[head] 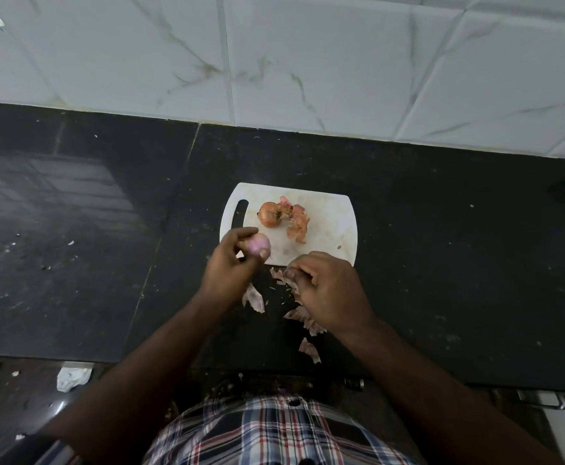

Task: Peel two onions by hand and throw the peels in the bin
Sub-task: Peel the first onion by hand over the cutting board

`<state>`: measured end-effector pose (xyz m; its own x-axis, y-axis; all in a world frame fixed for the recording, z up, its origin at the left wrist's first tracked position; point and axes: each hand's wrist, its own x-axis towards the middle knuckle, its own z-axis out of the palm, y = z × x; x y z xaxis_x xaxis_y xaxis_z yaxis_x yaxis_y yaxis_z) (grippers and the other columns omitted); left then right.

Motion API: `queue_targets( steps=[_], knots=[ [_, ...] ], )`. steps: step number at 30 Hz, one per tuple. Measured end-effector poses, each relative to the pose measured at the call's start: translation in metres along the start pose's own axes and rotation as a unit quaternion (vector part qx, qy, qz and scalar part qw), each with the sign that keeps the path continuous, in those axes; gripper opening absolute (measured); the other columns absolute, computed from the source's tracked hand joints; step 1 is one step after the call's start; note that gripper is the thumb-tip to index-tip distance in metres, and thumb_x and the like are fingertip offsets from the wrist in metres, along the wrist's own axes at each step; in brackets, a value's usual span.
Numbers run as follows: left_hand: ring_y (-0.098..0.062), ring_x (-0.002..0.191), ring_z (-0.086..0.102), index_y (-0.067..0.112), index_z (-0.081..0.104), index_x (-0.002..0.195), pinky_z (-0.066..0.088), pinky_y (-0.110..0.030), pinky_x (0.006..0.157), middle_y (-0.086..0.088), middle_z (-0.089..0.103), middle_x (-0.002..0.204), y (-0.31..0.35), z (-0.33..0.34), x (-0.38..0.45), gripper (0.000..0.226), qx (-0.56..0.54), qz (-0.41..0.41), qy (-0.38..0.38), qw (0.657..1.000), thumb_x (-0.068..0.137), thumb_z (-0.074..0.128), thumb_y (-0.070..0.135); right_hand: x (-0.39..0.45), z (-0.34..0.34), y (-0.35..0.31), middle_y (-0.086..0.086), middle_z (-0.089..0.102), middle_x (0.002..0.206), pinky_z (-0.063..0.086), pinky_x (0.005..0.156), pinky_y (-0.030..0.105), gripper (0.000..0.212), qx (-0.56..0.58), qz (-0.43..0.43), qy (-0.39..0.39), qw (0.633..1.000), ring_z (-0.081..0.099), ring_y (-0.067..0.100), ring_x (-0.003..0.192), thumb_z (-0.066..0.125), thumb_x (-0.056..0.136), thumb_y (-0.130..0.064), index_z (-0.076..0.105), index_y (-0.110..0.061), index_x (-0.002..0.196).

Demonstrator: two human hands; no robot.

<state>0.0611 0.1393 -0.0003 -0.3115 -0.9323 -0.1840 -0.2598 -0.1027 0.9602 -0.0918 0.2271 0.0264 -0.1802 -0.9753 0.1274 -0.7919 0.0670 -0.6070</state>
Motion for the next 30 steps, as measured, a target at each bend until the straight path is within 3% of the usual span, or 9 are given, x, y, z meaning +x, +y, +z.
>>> queue_targets(
  steps=[3,7,10,13,15,18,23,26,30],
  knots=[
    [-0.032,0.1,0.073,0.014,0.061,0.121,0.061,-0.044,0.084,-0.017,0.061,0.121,0.007,0.001,0.004,0.029,-0.178,-0.094,-0.055,0.978,0.094,0.068,0.02,0.0,0.002,0.008,0.001,0.069,0.084,0.048,0.067,0.032,0.016,-0.011,0.04,-0.054,0.998,0.063,0.018,0.08,0.06,0.091,-0.013,0.076,-0.016,0.093],
    [-0.034,0.091,0.072,0.015,0.065,0.115,0.059,-0.052,0.089,-0.018,0.07,0.112,0.012,0.015,0.001,0.022,-0.205,-0.134,-0.047,0.968,0.098,0.062,0.029,-0.005,-0.001,0.016,0.002,0.074,0.107,0.052,0.08,0.028,0.032,-0.019,0.053,-0.122,0.991,0.068,0.018,0.096,0.064,0.087,-0.007,0.074,-0.02,0.115],
    [-0.026,0.086,0.068,0.011,0.065,0.113,0.056,-0.044,0.087,-0.015,0.071,0.104,0.013,0.012,0.001,0.026,-0.226,-0.154,-0.047,0.961,0.099,0.059,0.033,-0.001,-0.01,0.012,0.002,0.069,0.126,0.045,0.092,0.018,0.04,0.052,0.08,-0.074,0.993,0.063,0.015,0.114,0.07,0.088,-0.021,0.066,-0.015,0.127],
    [-0.023,0.082,0.067,0.004,0.064,0.116,0.055,-0.035,0.076,-0.015,0.068,0.098,0.016,0.01,0.001,0.037,-0.247,-0.164,-0.082,0.952,0.1,0.056,0.036,0.01,-0.013,0.003,-0.002,0.064,0.132,0.051,0.099,0.028,0.058,0.116,0.08,-0.045,0.989,0.063,0.011,0.115,0.072,0.088,-0.038,0.055,-0.021,0.141],
    [-0.022,0.08,0.066,0.001,0.062,0.119,0.054,-0.032,0.072,-0.017,0.066,0.099,0.019,0.011,0.0,0.04,-0.264,-0.167,-0.103,0.944,0.1,0.055,0.036,0.015,-0.006,-0.002,-0.002,0.064,0.125,0.052,0.097,0.03,0.051,0.129,0.067,-0.016,0.989,0.061,0.009,0.112,0.074,0.087,-0.034,0.061,-0.019,0.134],
    [-0.024,0.08,0.067,0.001,0.061,0.119,0.058,-0.03,0.07,-0.017,0.067,0.099,0.026,0.01,-0.002,0.046,-0.292,-0.162,-0.116,0.935,0.094,0.058,0.04,0.022,0.003,-0.004,-0.003,0.068,0.1,0.055,0.09,0.032,0.029,0.194,0.08,0.096,0.973,0.067,0.01,0.097,0.081,0.08,-0.016,0.076,-0.013,0.108],
    [-0.024,0.075,0.065,-0.002,0.058,0.122,0.058,-0.027,0.065,-0.02,0.064,0.098,0.037,0.01,-0.006,0.053,-0.32,-0.148,-0.112,0.929,0.089,0.06,0.04,0.025,0.01,-0.008,-0.004,0.071,0.084,0.054,0.074,0.024,0.005,0.171,0.039,0.211,0.962,0.065,0.006,0.081,0.077,0.082,-0.013,0.076,-0.014,0.087],
    [-0.024,0.075,0.064,-0.006,0.056,0.125,0.058,-0.027,0.063,-0.021,0.064,0.099,0.039,0.014,-0.013,0.055,-0.335,-0.142,-0.115,0.924,0.092,0.057,0.039,0.026,0.013,-0.011,-0.008,0.071,0.083,0.051,0.071,0.019,0.006,0.192,0.091,0.236,0.948,0.064,0.001,0.078,0.07,0.089,-0.016,0.075,-0.014,0.088],
    [-0.022,0.07,0.066,-0.001,0.062,0.119,0.057,-0.027,0.061,-0.022,0.069,0.098,0.039,0.016,-0.021,0.051,-0.358,-0.157,-0.144,0.909,0.092,0.058,0.041,0.032,0.004,0.0,0.003,0.072,0.076,0.058,0.061,0.037,0.017,0.319,0.204,0.148,0.914,0.067,0.016,0.069,0.061,0.095,-0.019,0.073,-0.014,0.083]
  ],
)
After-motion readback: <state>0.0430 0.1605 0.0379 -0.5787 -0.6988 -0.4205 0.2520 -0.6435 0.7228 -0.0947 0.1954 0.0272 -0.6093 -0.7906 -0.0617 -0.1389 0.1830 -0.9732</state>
